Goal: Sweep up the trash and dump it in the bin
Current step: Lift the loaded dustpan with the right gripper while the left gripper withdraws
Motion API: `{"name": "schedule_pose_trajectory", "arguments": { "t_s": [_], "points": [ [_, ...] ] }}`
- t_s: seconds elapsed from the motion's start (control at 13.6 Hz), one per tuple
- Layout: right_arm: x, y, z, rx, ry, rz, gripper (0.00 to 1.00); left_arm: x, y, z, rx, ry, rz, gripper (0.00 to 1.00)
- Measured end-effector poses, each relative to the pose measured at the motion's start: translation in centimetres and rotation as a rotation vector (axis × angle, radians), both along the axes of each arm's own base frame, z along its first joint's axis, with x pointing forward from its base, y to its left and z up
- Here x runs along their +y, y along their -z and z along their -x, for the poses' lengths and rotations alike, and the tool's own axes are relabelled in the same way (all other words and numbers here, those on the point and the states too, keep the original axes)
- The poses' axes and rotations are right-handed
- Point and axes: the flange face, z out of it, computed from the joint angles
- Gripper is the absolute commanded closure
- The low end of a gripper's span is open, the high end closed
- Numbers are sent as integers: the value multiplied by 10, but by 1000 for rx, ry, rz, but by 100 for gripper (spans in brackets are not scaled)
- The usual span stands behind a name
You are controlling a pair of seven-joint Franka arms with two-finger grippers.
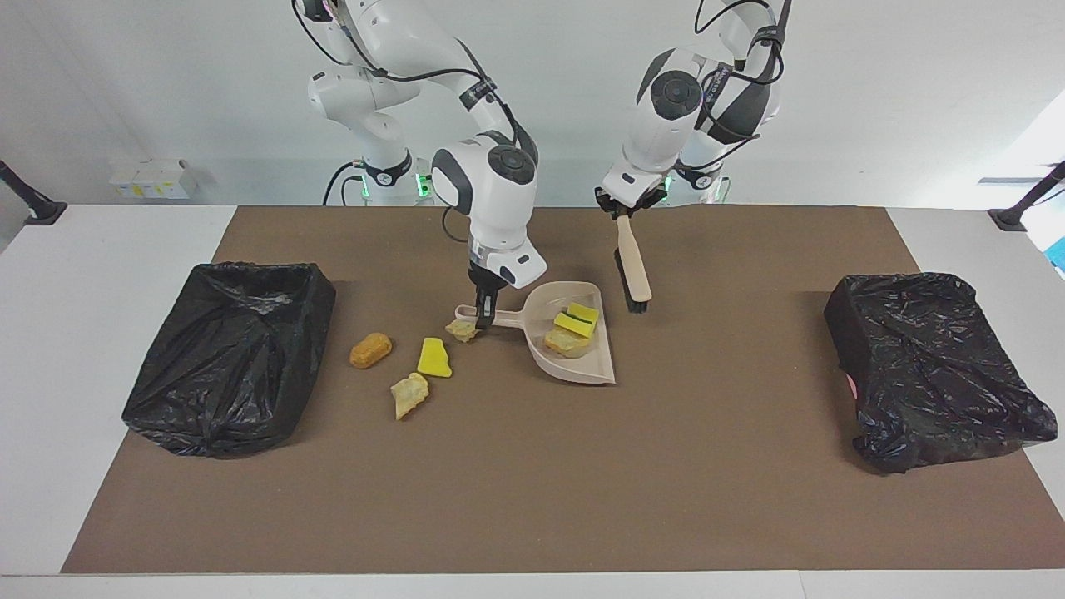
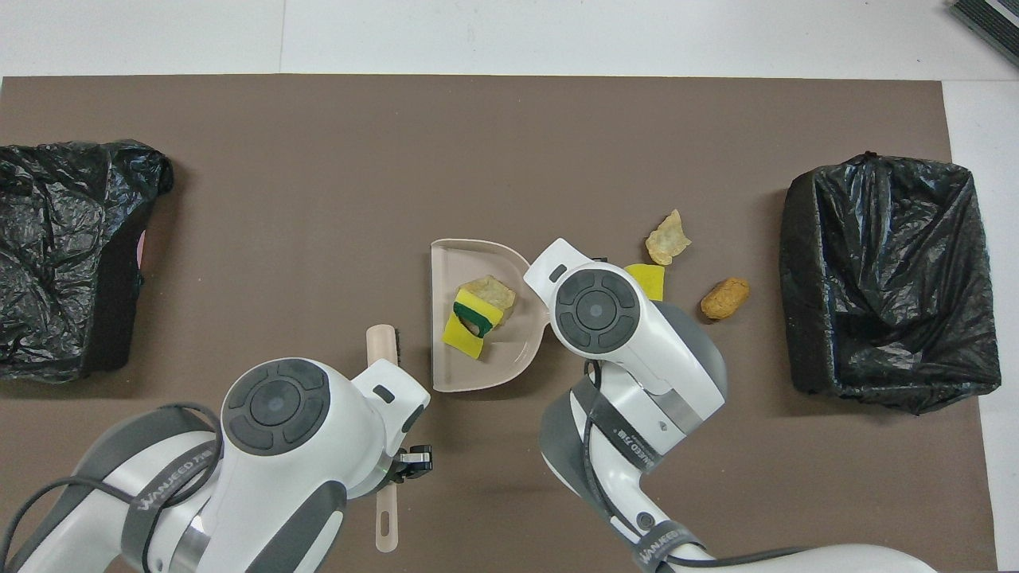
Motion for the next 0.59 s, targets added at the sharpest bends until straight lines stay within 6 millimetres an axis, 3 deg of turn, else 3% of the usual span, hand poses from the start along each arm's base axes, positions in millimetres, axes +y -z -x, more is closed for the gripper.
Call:
{"name": "schedule_pose_trajectory", "arguments": {
  "t_s": [0.29,0.59],
  "points": [
    [-26,-46,-16,42,27,-6,100,-12,25,38,-5,56,-14,100],
    [-83,-93,-39,79,89,-47,100,-21,54,88,-27,92,-45,100]
  ]
}}
